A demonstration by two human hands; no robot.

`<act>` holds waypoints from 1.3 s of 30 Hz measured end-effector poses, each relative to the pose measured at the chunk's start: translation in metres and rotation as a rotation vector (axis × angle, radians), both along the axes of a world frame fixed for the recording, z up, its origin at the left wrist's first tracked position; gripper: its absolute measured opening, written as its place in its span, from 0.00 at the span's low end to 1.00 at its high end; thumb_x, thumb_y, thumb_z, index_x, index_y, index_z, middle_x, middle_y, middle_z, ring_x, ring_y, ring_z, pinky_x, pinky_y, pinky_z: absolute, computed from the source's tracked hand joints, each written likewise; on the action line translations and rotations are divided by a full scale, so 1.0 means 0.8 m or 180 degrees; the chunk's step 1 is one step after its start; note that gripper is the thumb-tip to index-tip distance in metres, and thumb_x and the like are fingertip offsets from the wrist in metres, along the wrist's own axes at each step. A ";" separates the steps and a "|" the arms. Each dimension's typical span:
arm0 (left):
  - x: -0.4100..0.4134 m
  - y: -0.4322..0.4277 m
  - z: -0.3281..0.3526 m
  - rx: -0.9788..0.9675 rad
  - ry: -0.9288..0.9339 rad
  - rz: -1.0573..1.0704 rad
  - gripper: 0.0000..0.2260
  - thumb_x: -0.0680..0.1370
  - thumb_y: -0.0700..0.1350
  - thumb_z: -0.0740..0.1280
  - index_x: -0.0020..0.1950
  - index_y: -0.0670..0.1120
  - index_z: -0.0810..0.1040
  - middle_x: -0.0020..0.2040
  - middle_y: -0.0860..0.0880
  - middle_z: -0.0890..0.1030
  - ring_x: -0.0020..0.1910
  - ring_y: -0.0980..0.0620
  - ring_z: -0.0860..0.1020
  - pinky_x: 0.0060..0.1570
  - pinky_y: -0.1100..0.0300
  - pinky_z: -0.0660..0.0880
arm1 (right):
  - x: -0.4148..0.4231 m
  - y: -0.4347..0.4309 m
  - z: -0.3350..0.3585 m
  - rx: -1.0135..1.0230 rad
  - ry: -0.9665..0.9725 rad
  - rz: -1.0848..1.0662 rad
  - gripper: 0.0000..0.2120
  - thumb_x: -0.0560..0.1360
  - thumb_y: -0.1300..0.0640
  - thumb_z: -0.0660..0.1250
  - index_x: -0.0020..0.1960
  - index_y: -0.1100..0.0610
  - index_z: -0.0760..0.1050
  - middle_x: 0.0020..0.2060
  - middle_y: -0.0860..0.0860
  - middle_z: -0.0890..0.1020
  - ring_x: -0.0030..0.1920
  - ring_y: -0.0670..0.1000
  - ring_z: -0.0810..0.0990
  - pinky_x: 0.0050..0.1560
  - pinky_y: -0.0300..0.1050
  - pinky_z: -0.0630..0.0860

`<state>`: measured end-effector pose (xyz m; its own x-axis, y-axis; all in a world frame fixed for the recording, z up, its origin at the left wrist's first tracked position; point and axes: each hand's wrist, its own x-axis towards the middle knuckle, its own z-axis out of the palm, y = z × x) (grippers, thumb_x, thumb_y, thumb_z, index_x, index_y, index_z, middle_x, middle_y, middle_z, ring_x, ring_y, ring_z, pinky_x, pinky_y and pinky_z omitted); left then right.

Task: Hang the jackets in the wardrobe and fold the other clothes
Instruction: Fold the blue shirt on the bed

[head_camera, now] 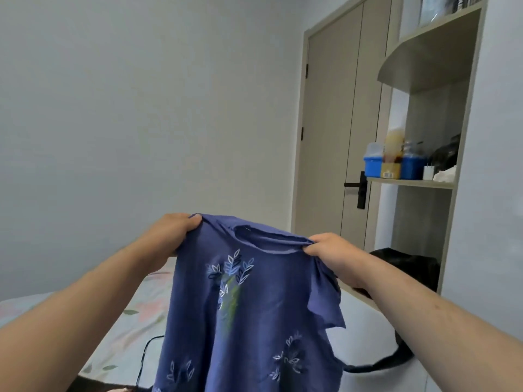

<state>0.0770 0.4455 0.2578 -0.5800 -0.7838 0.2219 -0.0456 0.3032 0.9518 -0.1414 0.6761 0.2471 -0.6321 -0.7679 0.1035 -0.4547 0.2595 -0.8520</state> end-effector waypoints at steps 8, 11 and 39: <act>0.014 0.008 0.049 -0.0451 0.0038 0.0199 0.13 0.79 0.47 0.68 0.48 0.35 0.81 0.45 0.36 0.84 0.39 0.45 0.79 0.41 0.55 0.73 | 0.012 0.005 0.049 -0.0924 -0.0666 -0.0312 0.09 0.76 0.59 0.63 0.42 0.57 0.81 0.37 0.56 0.83 0.36 0.54 0.80 0.41 0.46 0.72; 0.018 0.010 0.061 -0.0839 -0.0031 0.0391 0.12 0.76 0.47 0.70 0.40 0.38 0.82 0.40 0.38 0.83 0.37 0.46 0.77 0.39 0.56 0.71 | 0.018 0.012 0.068 -0.0958 -0.0932 -0.0419 0.09 0.75 0.57 0.65 0.41 0.58 0.82 0.37 0.56 0.86 0.33 0.53 0.83 0.37 0.44 0.77; -0.054 0.175 0.039 -0.0255 0.0749 -0.1857 0.16 0.70 0.46 0.74 0.58 0.46 0.81 0.52 0.46 0.85 0.52 0.47 0.84 0.54 0.51 0.80 | 0.109 0.013 0.152 -0.1483 -0.0246 0.0407 0.05 0.76 0.64 0.67 0.49 0.61 0.81 0.39 0.55 0.86 0.38 0.51 0.84 0.35 0.41 0.79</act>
<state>0.0335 0.5855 0.2887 -0.8353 -0.3291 0.4405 0.3565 0.2858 0.8895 -0.0540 0.6867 0.3685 -0.5551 -0.7231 0.4111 -0.3889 -0.2113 -0.8967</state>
